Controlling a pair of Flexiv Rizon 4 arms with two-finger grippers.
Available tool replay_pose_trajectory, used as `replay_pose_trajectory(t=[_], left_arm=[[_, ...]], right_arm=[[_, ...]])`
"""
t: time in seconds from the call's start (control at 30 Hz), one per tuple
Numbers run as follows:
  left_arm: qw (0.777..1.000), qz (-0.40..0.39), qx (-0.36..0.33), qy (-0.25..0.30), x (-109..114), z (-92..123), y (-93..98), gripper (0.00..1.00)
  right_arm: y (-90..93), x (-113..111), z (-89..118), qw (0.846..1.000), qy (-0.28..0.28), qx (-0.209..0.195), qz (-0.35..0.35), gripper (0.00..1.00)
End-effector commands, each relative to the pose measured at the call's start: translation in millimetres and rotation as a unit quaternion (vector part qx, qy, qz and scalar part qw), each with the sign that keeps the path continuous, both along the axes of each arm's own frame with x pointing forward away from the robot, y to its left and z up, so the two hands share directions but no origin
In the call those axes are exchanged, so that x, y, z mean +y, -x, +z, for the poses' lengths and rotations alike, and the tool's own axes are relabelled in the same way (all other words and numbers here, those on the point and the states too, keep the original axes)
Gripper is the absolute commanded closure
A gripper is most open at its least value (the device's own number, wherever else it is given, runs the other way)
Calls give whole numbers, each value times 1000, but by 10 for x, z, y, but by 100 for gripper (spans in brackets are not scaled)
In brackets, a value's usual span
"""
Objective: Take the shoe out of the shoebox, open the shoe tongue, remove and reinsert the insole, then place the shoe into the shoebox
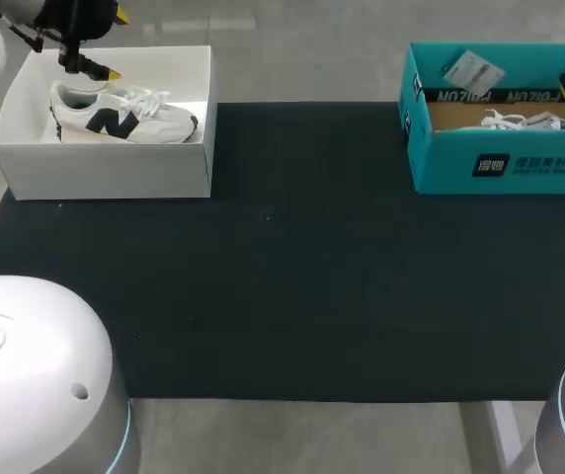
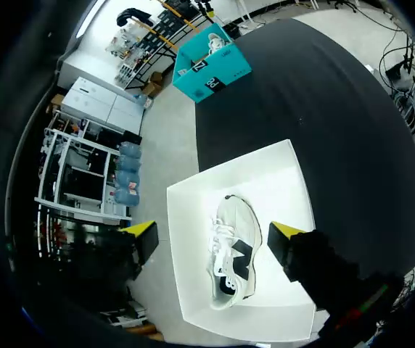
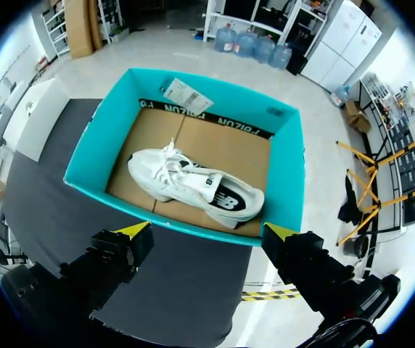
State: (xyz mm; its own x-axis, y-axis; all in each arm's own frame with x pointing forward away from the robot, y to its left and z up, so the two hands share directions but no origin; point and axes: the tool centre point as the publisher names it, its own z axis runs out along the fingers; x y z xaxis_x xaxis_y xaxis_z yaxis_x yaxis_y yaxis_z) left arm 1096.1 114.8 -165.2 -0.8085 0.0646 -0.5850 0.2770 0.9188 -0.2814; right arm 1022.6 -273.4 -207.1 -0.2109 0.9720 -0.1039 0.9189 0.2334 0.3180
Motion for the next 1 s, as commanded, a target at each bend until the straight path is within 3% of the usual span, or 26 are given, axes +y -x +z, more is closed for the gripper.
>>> replay_pose_trajectory(t=[0.03, 0.77, 0.87, 1.0], left_arm=[[971, 235, 30, 3, -48, 25, 57, 0], [971, 235, 30, 3, -48, 25, 57, 0], [969, 243, 35, -12, 183, -64, -59, 0], [981, 186, 44, -35, 492, -216, -181, 0]], right_arm=[[-1, -2, -2, 1000, 0, 0, 0, 0], [-1, -2, -2, 1000, 0, 0, 0, 0], [-1, -2, -2, 1000, 0, 0, 0, 0], [-1, -2, -2, 1000, 0, 0, 0, 0]])
